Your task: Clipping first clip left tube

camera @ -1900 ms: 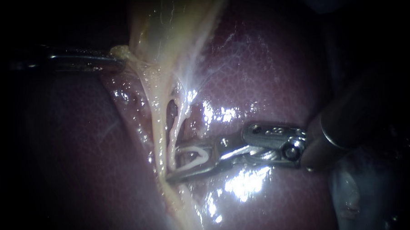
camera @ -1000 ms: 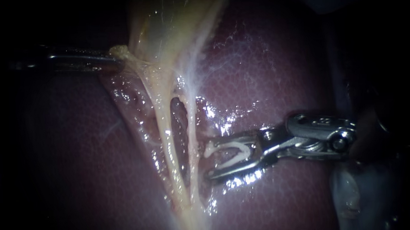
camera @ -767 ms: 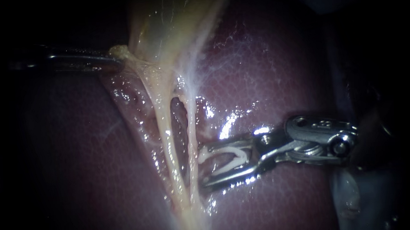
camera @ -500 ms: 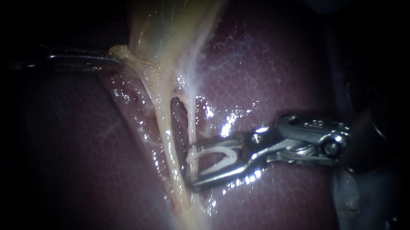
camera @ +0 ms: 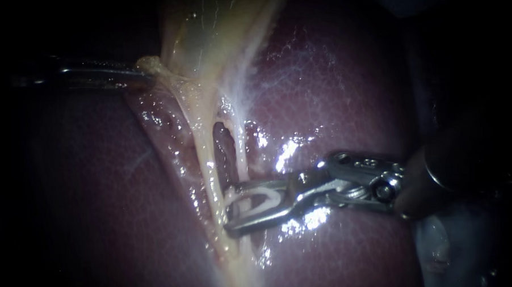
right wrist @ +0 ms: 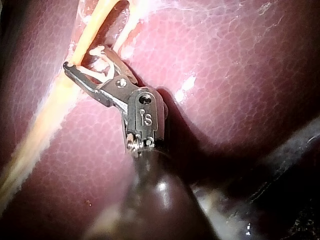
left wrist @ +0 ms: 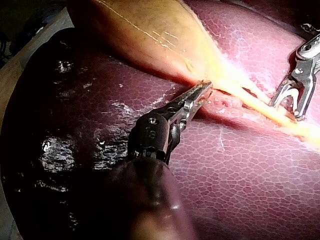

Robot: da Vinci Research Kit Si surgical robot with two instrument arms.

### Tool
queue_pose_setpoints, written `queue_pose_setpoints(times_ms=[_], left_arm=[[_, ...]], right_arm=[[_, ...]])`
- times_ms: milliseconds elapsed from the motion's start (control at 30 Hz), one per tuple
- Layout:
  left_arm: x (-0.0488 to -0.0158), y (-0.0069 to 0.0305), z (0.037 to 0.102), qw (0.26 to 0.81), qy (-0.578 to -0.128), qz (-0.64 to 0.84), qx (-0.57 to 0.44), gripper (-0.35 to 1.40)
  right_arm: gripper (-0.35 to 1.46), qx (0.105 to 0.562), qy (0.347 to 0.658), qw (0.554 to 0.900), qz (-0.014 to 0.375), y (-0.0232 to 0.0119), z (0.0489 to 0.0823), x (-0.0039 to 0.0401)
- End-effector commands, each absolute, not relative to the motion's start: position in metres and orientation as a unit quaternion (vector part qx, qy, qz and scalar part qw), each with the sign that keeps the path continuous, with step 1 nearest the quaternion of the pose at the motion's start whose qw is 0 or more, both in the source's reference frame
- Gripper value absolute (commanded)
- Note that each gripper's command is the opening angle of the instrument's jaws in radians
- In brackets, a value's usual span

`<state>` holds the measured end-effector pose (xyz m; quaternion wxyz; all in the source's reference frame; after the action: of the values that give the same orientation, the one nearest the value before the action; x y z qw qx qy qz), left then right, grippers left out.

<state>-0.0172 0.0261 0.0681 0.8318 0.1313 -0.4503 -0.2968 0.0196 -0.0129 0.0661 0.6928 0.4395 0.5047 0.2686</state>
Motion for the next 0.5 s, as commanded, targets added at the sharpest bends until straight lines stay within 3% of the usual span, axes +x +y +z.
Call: queue_pose_setpoints(times_ms=[33, 233, 500], left_arm=[[-0.0171, 0.0261, 0.0681, 0.832, -0.450, -0.297, 0.131, -0.35], [-0.0172, 0.0261, 0.0681, 0.832, -0.450, -0.297, 0.131, -0.35], [-0.0172, 0.0261, 0.0681, 0.832, -0.450, -0.297, 0.131, -0.35]], right_arm=[[0.50, 0.441, 0.504, 0.693, 0.267, -0.0128, 0.0665, 0.0197], [0.50, 0.449, 0.506, 0.690, 0.257, -0.0126, 0.0677, 0.0204], [0.50, 0.487, 0.539, 0.643, 0.243, -0.0127, 0.0671, 0.0226]])
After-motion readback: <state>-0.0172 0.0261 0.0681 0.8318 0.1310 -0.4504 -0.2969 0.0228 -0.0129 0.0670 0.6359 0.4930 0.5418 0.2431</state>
